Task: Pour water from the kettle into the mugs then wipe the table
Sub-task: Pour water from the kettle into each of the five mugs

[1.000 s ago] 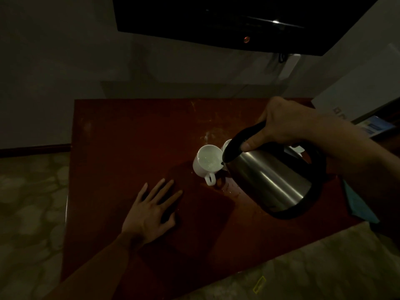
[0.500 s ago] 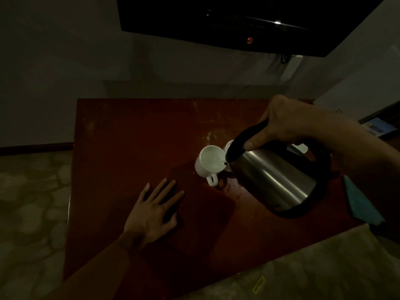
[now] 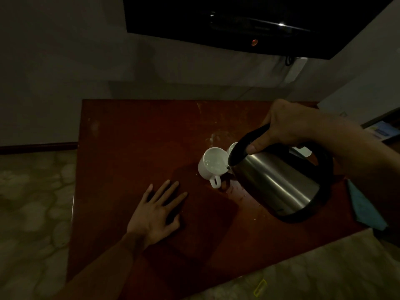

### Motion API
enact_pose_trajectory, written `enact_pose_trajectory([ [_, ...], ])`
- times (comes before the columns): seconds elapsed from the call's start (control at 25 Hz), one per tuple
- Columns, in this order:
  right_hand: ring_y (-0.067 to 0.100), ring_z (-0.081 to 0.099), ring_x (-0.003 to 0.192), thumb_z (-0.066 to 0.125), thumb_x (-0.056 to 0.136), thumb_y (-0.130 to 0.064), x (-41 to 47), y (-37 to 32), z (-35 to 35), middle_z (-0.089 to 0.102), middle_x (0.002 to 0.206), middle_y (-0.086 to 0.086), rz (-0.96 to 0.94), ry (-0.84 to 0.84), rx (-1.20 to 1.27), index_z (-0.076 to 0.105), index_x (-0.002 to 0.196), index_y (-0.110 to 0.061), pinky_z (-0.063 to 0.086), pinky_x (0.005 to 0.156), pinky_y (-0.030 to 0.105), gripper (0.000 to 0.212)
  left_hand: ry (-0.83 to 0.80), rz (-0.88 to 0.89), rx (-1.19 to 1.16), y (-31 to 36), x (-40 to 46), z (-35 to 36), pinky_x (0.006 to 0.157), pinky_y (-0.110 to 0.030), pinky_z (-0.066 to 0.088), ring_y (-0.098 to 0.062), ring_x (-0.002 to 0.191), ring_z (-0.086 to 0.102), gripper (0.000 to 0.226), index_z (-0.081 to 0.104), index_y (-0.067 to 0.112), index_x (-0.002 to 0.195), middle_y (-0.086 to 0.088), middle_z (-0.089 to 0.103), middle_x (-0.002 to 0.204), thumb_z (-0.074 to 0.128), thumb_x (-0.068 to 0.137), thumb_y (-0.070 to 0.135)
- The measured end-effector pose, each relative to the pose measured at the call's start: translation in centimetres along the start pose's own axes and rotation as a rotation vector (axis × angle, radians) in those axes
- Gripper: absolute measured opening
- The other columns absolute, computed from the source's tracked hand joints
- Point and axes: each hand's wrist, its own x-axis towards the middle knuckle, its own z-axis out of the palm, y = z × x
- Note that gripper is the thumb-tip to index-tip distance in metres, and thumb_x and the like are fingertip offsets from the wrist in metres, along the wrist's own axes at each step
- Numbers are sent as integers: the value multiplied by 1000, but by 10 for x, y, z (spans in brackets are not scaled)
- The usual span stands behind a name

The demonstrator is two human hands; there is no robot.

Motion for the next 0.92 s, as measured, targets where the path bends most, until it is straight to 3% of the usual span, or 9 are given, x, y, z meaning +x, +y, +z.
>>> enact_pose_trajectory([
  [0.2, 25, 66, 68, 83, 24, -71, 3, -4, -1, 71, 83, 16, -28, -10, -11, 70, 101, -8, 55, 61, 36, 100, 13, -1, -4, 0, 1, 0, 119, -56, 1, -21, 155, -1, 64, 18, 43, 158, 2, 10, 168, 27, 99, 65],
  [0.36, 21, 56, 56, 91, 44, -57, 2, -7, -3, 66, 77, 12, -10, -5, -3, 69, 100, -8, 44, 49, 30, 78, 16, 7, -9, -1, 0, 1, 119, -55, 0, -23, 155, 3, 64, 19, 42, 158, 1, 12, 168, 30, 99, 64],
  [0.64, 22, 58, 62, 88, 41, -60, 5, -7, -2, 66, 77, 11, -28, -19, -11, 69, 96, -4, 45, 55, 32, 81, 21, 9, -2, 0, 1, 1, 118, -56, 4, -24, 155, 6, 65, 21, 41, 158, 0, 15, 167, 33, 98, 63],
  [0.92, 19, 52, 51, 92, 51, -54, 4, -6, -4, 62, 67, 9, -30, -10, -9, 73, 92, -1, 41, 48, 29, 70, 34, 7, 9, 0, 1, 2, 118, -57, 6, -23, 155, 5, 66, 21, 41, 158, -1, 16, 167, 33, 98, 64],
])
